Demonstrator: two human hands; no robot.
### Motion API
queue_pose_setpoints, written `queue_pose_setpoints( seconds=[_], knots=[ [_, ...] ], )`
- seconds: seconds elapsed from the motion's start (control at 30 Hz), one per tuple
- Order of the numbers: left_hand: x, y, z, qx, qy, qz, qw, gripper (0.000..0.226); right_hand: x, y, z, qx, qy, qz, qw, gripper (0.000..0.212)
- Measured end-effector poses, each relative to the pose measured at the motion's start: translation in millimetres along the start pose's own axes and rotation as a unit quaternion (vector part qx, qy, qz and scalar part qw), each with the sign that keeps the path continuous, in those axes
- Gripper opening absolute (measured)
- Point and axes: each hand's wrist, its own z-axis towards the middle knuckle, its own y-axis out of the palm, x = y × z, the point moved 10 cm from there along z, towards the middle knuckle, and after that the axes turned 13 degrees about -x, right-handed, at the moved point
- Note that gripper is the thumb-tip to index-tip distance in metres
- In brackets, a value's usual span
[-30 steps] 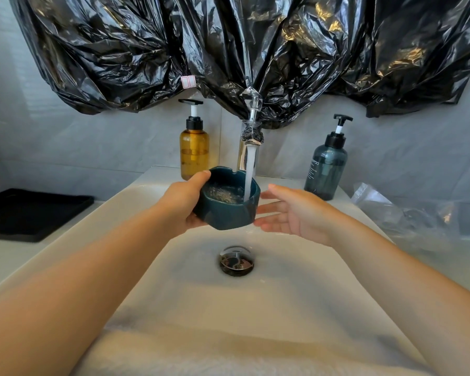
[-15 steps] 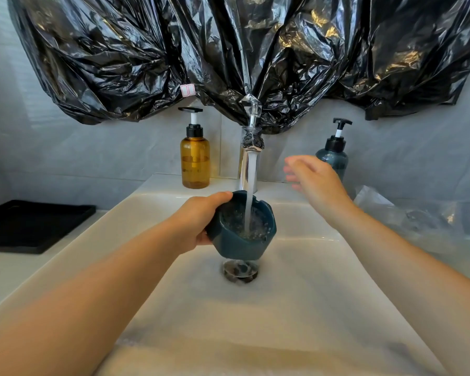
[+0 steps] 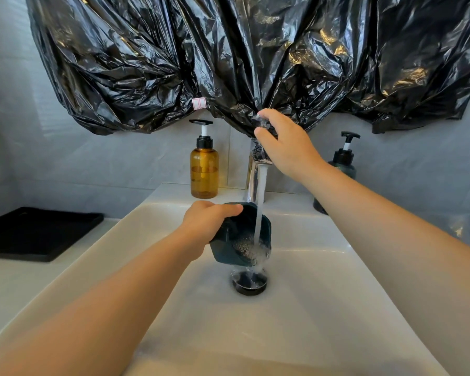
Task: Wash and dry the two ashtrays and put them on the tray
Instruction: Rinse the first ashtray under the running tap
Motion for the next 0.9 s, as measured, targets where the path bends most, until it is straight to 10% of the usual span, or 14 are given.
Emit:
queue_pose_setpoints(
  seconds=[0.43,0.73,0.9],
  knots=[
    [42,-5,-26,0.071,0.164,0.206,0.962,0.049,22,6,-79,-0.045,0.045,-0.004,0.998,0.055],
    [79,54,-86,0.125,0.335,0.545,0.759,0.059,33,-24,-146,-0.058,0.119,-0.01,0.991,0.055],
    [89,48,-109,0.144,0.316,0.472,0.81,0.054,29,-32,-169,-0.076,0.138,-0.002,0.988,0.056]
  ],
)
